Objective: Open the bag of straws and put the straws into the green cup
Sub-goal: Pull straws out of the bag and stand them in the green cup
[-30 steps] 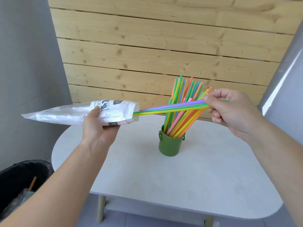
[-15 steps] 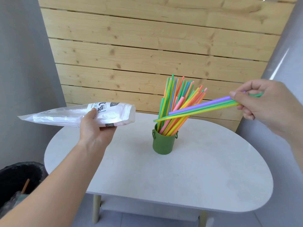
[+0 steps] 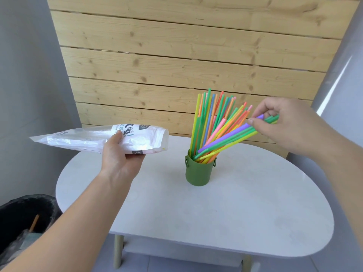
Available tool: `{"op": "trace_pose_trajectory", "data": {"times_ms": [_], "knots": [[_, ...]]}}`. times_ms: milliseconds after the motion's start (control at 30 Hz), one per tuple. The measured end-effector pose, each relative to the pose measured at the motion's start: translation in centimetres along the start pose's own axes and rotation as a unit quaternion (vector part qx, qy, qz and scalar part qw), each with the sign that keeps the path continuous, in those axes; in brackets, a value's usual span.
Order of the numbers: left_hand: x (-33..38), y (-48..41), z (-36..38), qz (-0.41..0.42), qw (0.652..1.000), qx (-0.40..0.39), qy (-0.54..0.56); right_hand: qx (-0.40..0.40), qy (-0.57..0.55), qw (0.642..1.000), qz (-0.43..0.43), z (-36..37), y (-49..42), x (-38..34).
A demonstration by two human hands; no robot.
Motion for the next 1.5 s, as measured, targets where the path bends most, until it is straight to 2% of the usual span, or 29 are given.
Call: {"op": "trace_pose_trajectory", "data": {"times_ms": [167,367,567,767,900,1033,1333,1500], "knots": [[0.0,0.0,0.0,-0.002,1.000,-0.006,-0.001,-0.020,0.044,0.999,-0.022,1.9,-1.0,-0.6],[0.6,0.1,-0.3,0.005,1.000,-0.006,-0.003,-0.042,0.049,0.997,0.033,3.6,-2.0,-0.9],[0.8,0.1,-0.4,0.004,1.000,-0.003,-0.001,0.018,-0.029,0.993,0.114,4.6,-2.5,-0.6],[0.6,0.3,-0.1,0.003,1.000,-0.003,0.005,0.112,-0.068,0.982,0.139,5.2,-2.3,0.0],[0.5,0.2,-0.1,0.002,1.000,-0.007,0.001,0.117,-0.168,0.967,0.153,6.4,-1.7,0.1],[0.7,0.1,-0.2,0.005,1.000,-0.010,0.000,0.111,-0.201,0.958,0.171,7.7,-1.2,0.3],[0.8,0.2,-0.2,0.006,1.000,-0.011,0.002,0.101,-0.139,0.979,0.106,9.0,-0.2,-1.3],[0.8,0.2,-0.2,0.003,1.000,-0.014,0.003,0.094,-0.097,0.986,0.103,9.3,-0.2,-1.2]]}}
Point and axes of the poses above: each hand's wrist, its own y-axis away from the middle knuckle, its own z-axis out of the palm, x = y × z, the point moved 5 cm from there along -y, towards the middle knuckle, and after that the axes turned 11 degrees about x, right-handed, at the moved point
